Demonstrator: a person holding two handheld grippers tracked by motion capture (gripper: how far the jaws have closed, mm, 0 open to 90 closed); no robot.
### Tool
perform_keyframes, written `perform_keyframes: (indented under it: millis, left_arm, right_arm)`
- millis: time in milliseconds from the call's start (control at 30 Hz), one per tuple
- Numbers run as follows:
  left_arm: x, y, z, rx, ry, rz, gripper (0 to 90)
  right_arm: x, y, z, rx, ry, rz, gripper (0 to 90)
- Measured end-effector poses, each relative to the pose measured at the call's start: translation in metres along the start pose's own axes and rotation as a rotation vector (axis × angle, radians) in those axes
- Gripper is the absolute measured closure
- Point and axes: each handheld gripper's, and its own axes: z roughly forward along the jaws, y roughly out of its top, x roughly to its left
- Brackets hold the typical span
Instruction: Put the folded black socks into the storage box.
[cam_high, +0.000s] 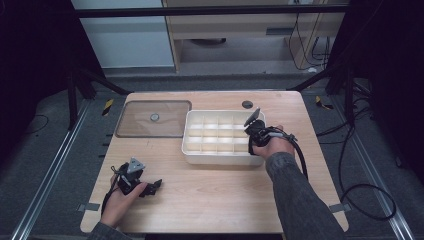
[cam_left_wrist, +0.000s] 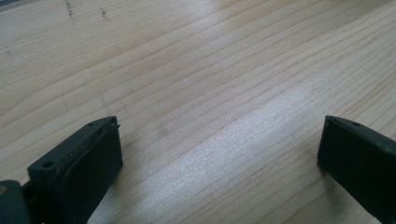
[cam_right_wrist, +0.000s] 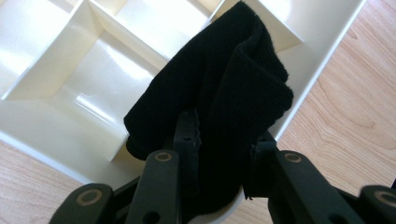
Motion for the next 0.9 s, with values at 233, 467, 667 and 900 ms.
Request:
perform_keyframes:
  millis: [233,467,667,900]
  left_arm:
    - [0.000,0.000,0.000,0.000,-0.002,0.003,0.0]
    - [0.000,0.000,0.000,0.000,-0.001,0.003,0.0]
    - [0.000,0.000,0.000,-0.001,-0.002,0.000,0.0]
    - [0.000,0.000,0.000,0.000,-0.002,0.003,0.0]
  right_arm:
    - [-0.006,-0.002,-0.008,-0.032,0.040,0.013,59.1]
    - [-0.007,-0.008,-0.020,-0.055,0.074,0.027,46.5]
    - [-0.009,-0.011,-0.028,-0.081,0.116,0.043,42.8]
    - [-0.019,-0.019,-0.046,-0.117,0.143,0.074,35.9]
